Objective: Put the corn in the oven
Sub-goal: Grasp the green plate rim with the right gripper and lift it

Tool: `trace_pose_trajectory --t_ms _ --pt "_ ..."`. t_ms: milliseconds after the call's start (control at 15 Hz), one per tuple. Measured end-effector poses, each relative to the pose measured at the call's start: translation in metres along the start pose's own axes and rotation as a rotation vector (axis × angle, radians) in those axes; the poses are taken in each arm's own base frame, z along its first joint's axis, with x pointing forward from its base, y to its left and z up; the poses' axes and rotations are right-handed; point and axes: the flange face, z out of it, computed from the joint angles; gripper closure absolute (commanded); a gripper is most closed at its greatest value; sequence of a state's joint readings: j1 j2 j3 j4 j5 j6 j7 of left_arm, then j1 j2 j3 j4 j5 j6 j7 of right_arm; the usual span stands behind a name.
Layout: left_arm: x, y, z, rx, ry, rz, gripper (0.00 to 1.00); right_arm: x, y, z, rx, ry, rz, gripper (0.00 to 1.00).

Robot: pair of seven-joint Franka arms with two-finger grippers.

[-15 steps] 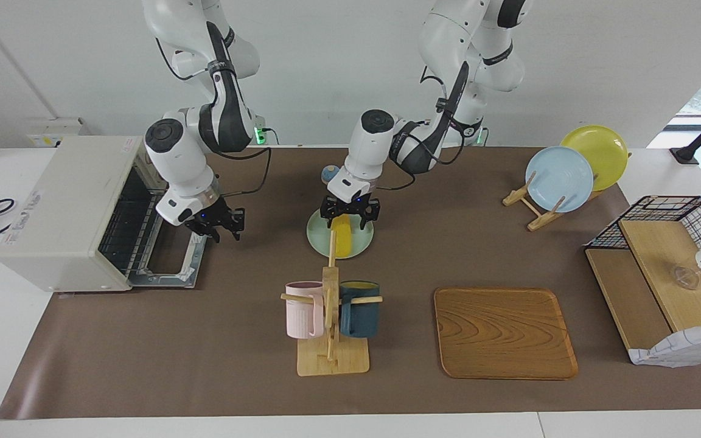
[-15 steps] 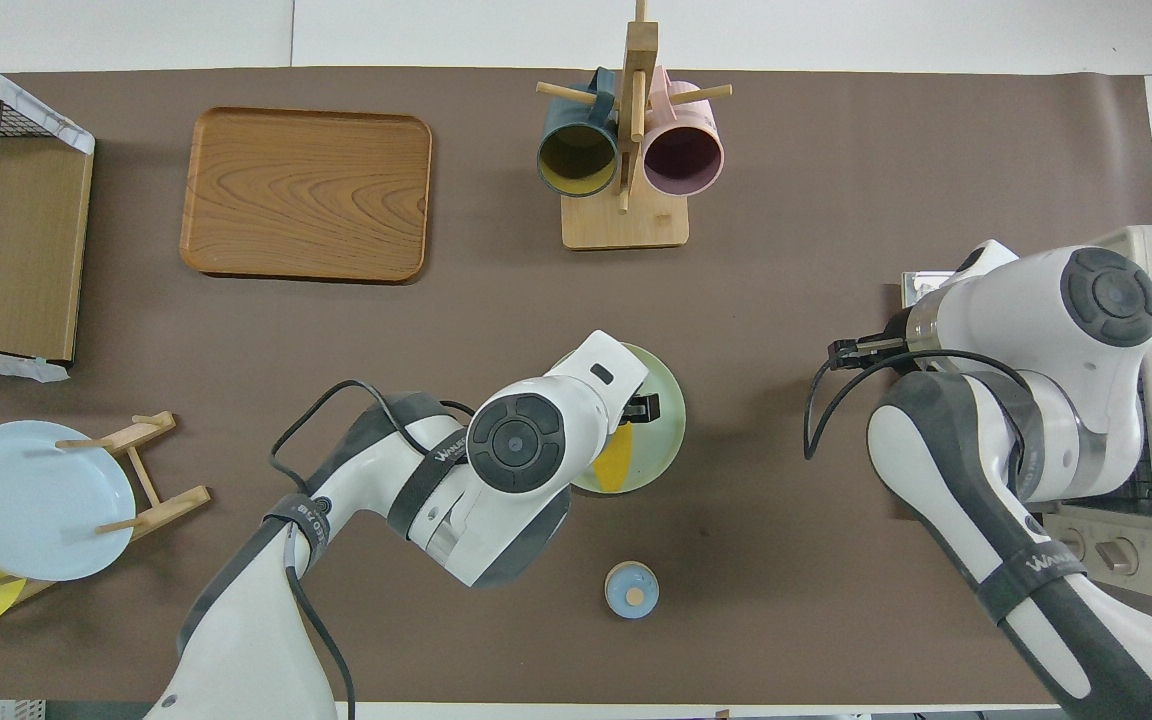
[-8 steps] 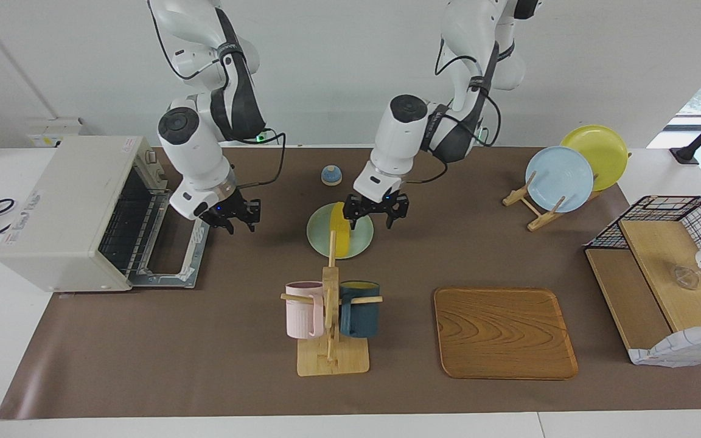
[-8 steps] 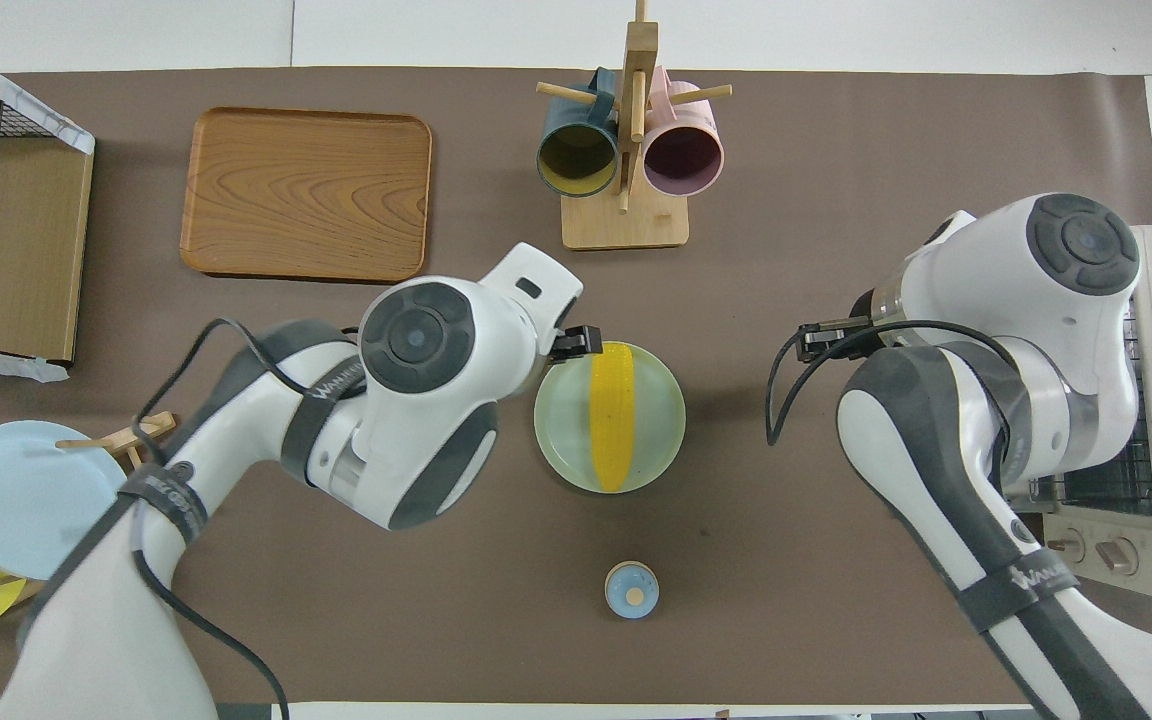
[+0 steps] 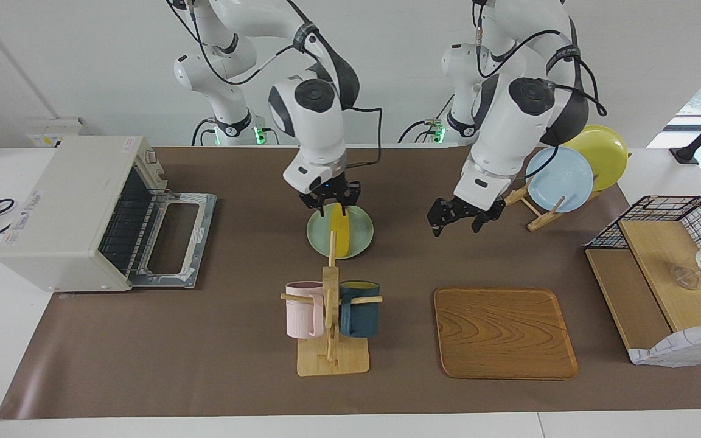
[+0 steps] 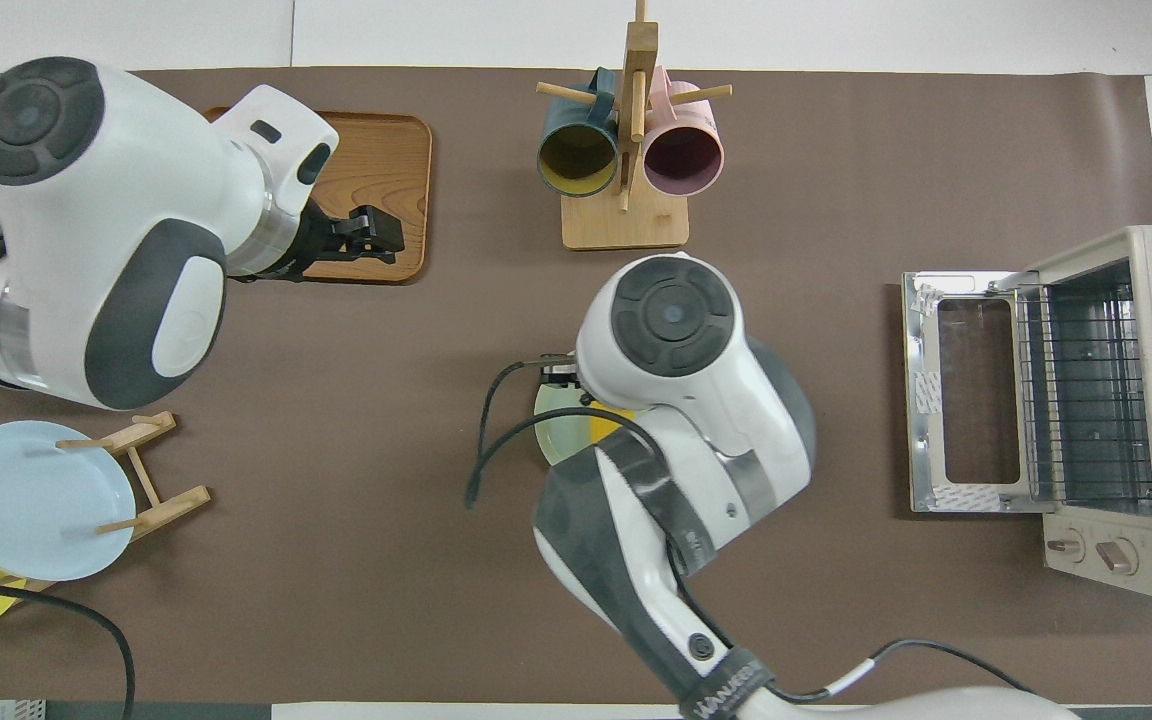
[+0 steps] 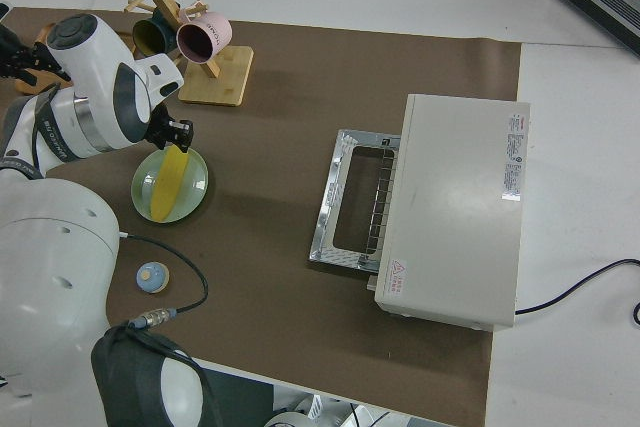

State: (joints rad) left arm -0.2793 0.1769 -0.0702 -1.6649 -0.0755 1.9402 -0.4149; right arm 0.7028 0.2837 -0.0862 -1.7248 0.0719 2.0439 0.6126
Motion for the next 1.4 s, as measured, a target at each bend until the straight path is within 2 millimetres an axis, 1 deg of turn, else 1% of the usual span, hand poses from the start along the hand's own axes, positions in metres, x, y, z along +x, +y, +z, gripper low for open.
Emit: trace_pose_trajectory --t_ms 67,133,200,267,333,400,467,533,733,867,1000,1067,1133,1267,1400 --pt "0.002 -0.014 -0.011 0.003 0.001 -0.007 0.0 -0.002 -0.028 0.014 -0.02 0.01 0.001 0.41" --pt "0.003 -0.027 -0.022 0.006 0.001 -0.016 0.0 -0.004 -0.051 0.033 -0.041 0.016 -0.003 0.41" --pt "0.002 -0.037 -0.032 0.009 0.0 -0.023 0.0 -0.004 -0.065 0.054 -0.057 0.021 -0.008 0.42" --pt "-0.001 -0.044 -0.042 0.011 -0.001 -0.03 0.0 -0.003 -0.071 0.073 -0.069 0.019 -0.012 0.46" --pt "-0.004 -0.049 -0.05 0.014 -0.005 -0.036 0.0 -0.001 -0.07 0.087 -0.074 0.018 -0.011 0.49" --pt "-0.007 -0.053 -0.055 0.02 -0.011 -0.039 0.0 0.002 -0.068 0.096 -0.075 0.021 -0.007 0.5" --pt "-0.009 -0.056 -0.059 0.032 -0.016 -0.038 0.0 0.003 -0.066 0.1 -0.074 0.025 -0.004 0.5" --pt "-0.011 -0.058 -0.062 0.045 -0.022 -0.035 0.0 0.003 -0.066 0.101 -0.071 0.029 -0.005 0.53" --pt "-0.019 -0.06 -0.068 0.064 -0.045 -0.029 0.0 -0.001 -0.067 0.105 -0.06 0.037 -0.01 0.53" --pt "-0.025 -0.061 -0.073 0.073 -0.06 -0.015 0.0 -0.006 -0.064 0.113 -0.052 0.04 -0.013 0.53" --pt "-0.028 -0.062 -0.077 0.092 -0.059 0.001 0.0 -0.019 -0.062 0.125 -0.057 0.026 -0.022 0.82" --pt "-0.029 -0.063 -0.079 0.096 -0.061 0.01 0.0 -0.023 -0.061 0.128 -0.062 0.018 -0.026 0.89" --pt "-0.031 -0.064 -0.081 0.1 -0.07 0.022 0.0 -0.026 -0.06 0.129 -0.065 0.013 -0.028 0.99" --pt "-0.037 -0.066 -0.086 0.105 -0.084 0.052 0.0 -0.029 -0.058 0.127 -0.069 0.008 -0.028 1.0" --pt "-0.042 -0.067 -0.09 0.107 -0.088 0.062 0.0 -0.031 -0.057 0.117 -0.078 -0.002 -0.028 1.0"
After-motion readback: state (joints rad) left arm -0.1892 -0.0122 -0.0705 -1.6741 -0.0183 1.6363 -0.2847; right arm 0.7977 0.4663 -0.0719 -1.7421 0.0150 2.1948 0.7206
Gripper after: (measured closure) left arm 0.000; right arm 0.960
